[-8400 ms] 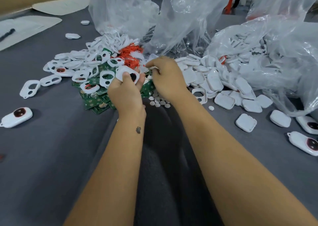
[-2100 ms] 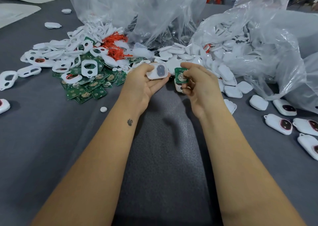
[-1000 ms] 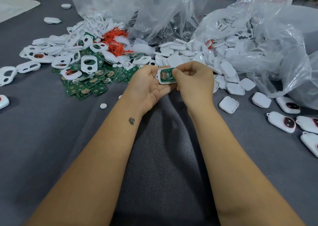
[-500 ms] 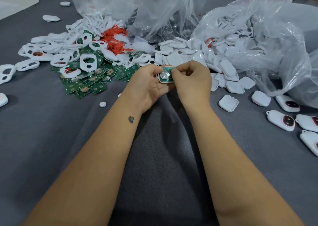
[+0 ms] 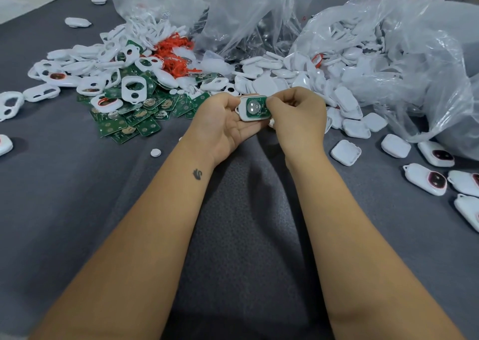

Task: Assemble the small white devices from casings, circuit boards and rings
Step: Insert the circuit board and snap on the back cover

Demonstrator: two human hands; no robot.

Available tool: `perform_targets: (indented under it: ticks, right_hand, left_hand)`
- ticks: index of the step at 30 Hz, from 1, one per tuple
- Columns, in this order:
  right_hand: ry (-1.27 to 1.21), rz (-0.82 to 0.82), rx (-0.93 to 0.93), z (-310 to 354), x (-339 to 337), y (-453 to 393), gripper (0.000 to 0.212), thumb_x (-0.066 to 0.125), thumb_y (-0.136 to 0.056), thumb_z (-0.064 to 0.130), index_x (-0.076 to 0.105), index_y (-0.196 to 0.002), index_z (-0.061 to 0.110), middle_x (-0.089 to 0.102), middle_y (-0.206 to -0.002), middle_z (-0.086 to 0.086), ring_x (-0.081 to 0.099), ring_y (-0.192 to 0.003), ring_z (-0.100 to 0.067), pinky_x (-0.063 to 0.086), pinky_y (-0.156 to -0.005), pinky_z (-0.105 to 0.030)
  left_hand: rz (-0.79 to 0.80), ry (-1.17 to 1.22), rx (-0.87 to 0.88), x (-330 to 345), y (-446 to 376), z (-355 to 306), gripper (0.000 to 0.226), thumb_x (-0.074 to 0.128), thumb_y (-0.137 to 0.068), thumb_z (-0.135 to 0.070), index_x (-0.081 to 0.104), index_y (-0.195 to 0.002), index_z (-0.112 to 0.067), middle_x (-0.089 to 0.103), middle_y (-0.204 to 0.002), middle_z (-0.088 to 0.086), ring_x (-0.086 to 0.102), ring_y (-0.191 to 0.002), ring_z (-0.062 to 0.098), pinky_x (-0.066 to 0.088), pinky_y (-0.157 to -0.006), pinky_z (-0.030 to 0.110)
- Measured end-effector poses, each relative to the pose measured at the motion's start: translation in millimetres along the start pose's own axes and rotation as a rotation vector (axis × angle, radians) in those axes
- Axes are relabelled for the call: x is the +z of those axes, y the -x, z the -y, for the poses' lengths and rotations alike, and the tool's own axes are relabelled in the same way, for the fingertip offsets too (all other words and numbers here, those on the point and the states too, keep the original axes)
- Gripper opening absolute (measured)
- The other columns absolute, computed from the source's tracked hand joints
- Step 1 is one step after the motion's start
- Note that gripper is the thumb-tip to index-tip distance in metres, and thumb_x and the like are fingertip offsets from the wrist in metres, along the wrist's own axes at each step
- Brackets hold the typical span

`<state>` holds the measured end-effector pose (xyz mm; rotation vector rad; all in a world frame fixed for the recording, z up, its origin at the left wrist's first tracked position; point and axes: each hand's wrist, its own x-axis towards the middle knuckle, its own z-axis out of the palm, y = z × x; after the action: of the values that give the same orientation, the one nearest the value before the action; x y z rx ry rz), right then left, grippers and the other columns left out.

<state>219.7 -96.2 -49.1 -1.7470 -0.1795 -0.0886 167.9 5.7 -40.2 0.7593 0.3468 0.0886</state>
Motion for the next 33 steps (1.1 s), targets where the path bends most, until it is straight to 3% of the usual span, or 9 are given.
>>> perform_targets:
  ticks: [10, 14, 17, 23, 25, 29, 33]
  right_hand:
    - [0.110, 0.001, -0.061, 0.3, 0.8, 0.5, 0.016, 0.064, -0.076, 0.016, 0.063, -0.063, 0.025, 0.060, -0.056, 0.011, 0.058, -0.057, -0.006, 0.051, -0.061, -0.027]
    - [0.162, 0.000, -0.073, 0.8, -0.1, 0.2, 0.014, 0.065, -0.076, 0.018, 0.062, -0.064, 0.024, 0.060, -0.057, 0.012, 0.056, -0.058, -0.004, 0.049, -0.061, -0.024]
    - [0.170, -0.005, -0.073, 1.2, 0.2, 0.9, 0.009, 0.065, -0.077, 0.019, 0.062, -0.069, 0.024, 0.060, -0.060, 0.012, 0.056, -0.060, -0.003, 0.048, -0.061, -0.024]
    - [0.054, 0.003, -0.012, 1.4, -6.5, -0.8, 0.025, 0.077, -0.075, 0.021, 0.053, -0.078, 0.027, 0.055, -0.068, 0.005, 0.060, -0.067, -0.017, 0.050, -0.067, -0.031]
    - [-0.033, 0.065, 0.030, 2.4, -10.1, -1.4, 0.022, 0.078, -0.077, 0.020, 0.057, -0.081, 0.023, 0.058, -0.072, -0.002, 0.059, -0.067, -0.018, 0.051, -0.066, -0.033]
    - [0.024, 0.189, -0.003, 3.7, -11.1, -0.6, 0.015, 0.076, -0.078, 0.015, 0.062, -0.083, 0.016, 0.054, -0.067, -0.003, 0.052, -0.062, -0.015, 0.042, -0.061, -0.025]
    - [0.055, 0.221, -0.020, 6.4, -13.2, -1.0, 0.013, 0.075, -0.078, 0.018, 0.062, -0.077, 0.019, 0.053, -0.062, 0.002, 0.050, -0.059, -0.011, 0.040, -0.059, -0.022]
  left_hand:
    - [-0.031, -0.036, 0.001, 0.4, -1.5, 0.9, 0.039, 0.026, -0.099, -0.003, 0.044, -0.128, 0.015, 0.059, -0.123, 0.033, 0.063, -0.111, 0.036, 0.058, -0.084, 0.039]
    - [-0.053, -0.150, 0.090, 0.2, -0.5, 4.3, 0.019, 0.040, -0.095, 0.007, 0.059, -0.098, 0.009, 0.071, -0.087, 0.021, 0.072, -0.077, 0.026, 0.061, -0.070, 0.033]
    - [-0.023, -0.257, 0.153, -0.7, -1.0, 7.4, 0.021, 0.045, -0.094, 0.010, 0.064, -0.091, 0.002, 0.074, -0.076, 0.010, 0.073, -0.072, 0.018, 0.060, -0.067, 0.028]
    - [-0.041, -0.247, 0.181, -0.7, -2.9, 9.0, 0.020, 0.046, -0.094, 0.010, 0.065, -0.092, 0.001, 0.074, -0.075, 0.008, 0.073, -0.072, 0.016, 0.060, -0.070, 0.027]
    - [-0.059, -0.248, 0.191, -1.2, -3.3, 8.6, 0.018, 0.048, -0.094, 0.009, 0.065, -0.094, 0.002, 0.074, -0.075, 0.008, 0.073, -0.073, 0.017, 0.060, -0.070, 0.027]
    - [-0.054, -0.264, 0.201, -2.6, -2.3, 5.7, 0.017, 0.050, -0.093, 0.007, 0.065, -0.089, 0.001, 0.074, -0.075, 0.009, 0.073, -0.072, 0.016, 0.059, -0.066, 0.024]
    - [-0.016, -0.319, 0.217, -5.7, -2.0, 5.8, 0.013, 0.055, -0.093, 0.004, 0.065, -0.101, 0.004, 0.074, -0.089, 0.011, 0.072, -0.082, 0.016, 0.059, -0.075, 0.024]
